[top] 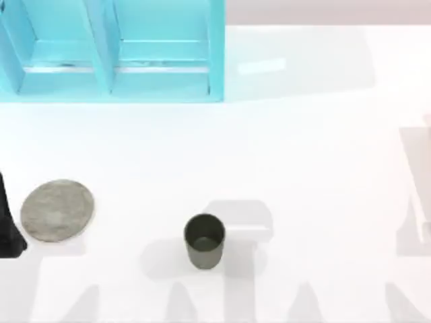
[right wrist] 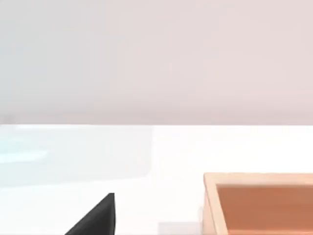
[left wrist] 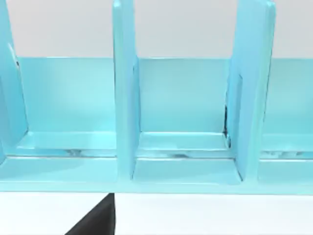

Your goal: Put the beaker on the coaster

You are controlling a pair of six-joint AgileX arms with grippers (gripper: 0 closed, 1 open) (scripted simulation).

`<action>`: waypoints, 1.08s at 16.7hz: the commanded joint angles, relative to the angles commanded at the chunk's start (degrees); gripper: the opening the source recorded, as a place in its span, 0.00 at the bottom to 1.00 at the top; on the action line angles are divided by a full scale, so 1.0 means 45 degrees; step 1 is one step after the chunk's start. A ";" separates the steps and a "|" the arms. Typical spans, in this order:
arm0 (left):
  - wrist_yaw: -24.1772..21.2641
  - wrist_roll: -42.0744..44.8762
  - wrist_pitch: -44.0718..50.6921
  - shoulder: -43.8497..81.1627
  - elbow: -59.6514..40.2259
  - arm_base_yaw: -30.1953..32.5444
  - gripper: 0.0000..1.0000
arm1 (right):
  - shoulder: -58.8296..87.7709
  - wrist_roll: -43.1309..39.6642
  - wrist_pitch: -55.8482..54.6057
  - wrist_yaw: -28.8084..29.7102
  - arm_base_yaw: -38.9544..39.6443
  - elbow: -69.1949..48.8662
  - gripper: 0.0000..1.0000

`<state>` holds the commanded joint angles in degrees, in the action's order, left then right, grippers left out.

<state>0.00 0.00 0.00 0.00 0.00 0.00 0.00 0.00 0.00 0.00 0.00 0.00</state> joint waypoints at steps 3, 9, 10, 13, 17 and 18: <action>-0.0006 0.0073 0.0086 0.0120 -0.0082 0.0096 1.00 | 0.0000 0.0000 0.0000 0.0000 0.0000 0.0000 1.00; -0.0050 0.1912 0.2447 0.3644 -0.2486 0.2373 1.00 | 0.0000 0.0000 0.0000 0.0000 0.0000 0.0000 1.00; -0.0052 0.2381 0.3087 0.4677 -0.3127 0.2930 1.00 | 0.0000 0.0000 0.0000 0.0000 0.0000 0.0000 1.00; -0.0051 0.3915 0.5313 0.8315 -0.5270 0.4705 1.00 | 0.0000 0.0000 0.0000 0.0000 0.0000 0.0000 1.00; -0.0045 0.5961 0.8705 1.3729 -0.8427 0.6989 1.00 | 0.0000 0.0000 0.0000 0.0000 0.0000 0.0000 1.00; -0.0045 0.6428 0.9555 1.5082 -0.9246 0.7498 1.00 | 0.0000 0.0000 0.0000 0.0000 0.0000 0.0000 1.00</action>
<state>-0.20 28.93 43.00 67.87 -41.61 33.74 0.00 0.00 0.00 0.00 0.00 0.00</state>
